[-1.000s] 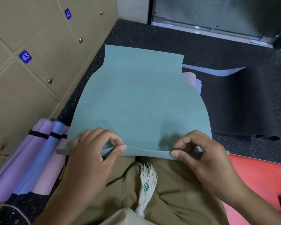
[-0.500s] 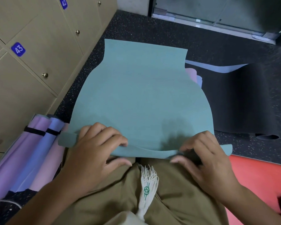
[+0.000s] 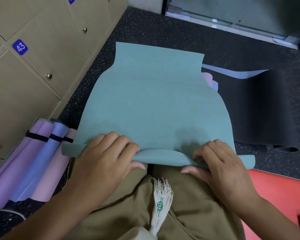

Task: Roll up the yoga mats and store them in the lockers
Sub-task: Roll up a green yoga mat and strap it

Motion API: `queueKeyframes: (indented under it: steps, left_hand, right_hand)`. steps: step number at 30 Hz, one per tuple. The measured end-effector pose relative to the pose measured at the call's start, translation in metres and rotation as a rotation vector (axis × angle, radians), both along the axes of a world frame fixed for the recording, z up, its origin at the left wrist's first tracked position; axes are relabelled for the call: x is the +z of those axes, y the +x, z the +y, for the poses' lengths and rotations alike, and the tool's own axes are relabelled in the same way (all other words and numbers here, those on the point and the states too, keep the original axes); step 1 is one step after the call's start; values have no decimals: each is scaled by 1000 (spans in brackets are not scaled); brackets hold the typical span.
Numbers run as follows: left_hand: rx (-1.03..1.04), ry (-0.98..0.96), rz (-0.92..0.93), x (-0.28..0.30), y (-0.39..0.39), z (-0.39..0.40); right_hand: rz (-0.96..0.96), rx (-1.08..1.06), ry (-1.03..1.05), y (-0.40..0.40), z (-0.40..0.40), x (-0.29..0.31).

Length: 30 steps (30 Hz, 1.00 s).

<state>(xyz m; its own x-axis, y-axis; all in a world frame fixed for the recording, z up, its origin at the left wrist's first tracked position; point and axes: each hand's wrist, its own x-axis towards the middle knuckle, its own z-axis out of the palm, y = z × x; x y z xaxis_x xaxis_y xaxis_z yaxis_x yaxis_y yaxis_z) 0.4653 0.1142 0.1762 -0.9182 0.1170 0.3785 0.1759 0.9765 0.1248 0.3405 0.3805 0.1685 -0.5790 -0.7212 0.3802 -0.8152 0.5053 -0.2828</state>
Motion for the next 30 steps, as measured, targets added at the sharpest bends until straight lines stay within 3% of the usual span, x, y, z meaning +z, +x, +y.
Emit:
queueKeyframes:
  steps: [4,10,14,18,23,27,30]
  left_hand:
    - [0,7,9,5,-5,-3]
    - [7,163,-4,12,-12,-10]
    - [59,277,-120,21,-14,-9]
    - [274,514,-297,27,-12,-1]
    - [341,517,-309,26,-14,5]
    - [271,501,-234,10,-10,4]
    - [228,446,-187,3,-12,1]
  right_hand:
    - [65,-13,-12,-1,-2,0]
    - [65,-26,6,-7,0,3]
    - [-46,40,105,-20,0,17]
    - [-306,63,189,-33,-1,29]
    - [-529,-92,146,-34,-6,30]
    - [-513,-126,145,-32,-8,26]
    - [-394,-121,146,-34,-8,21]
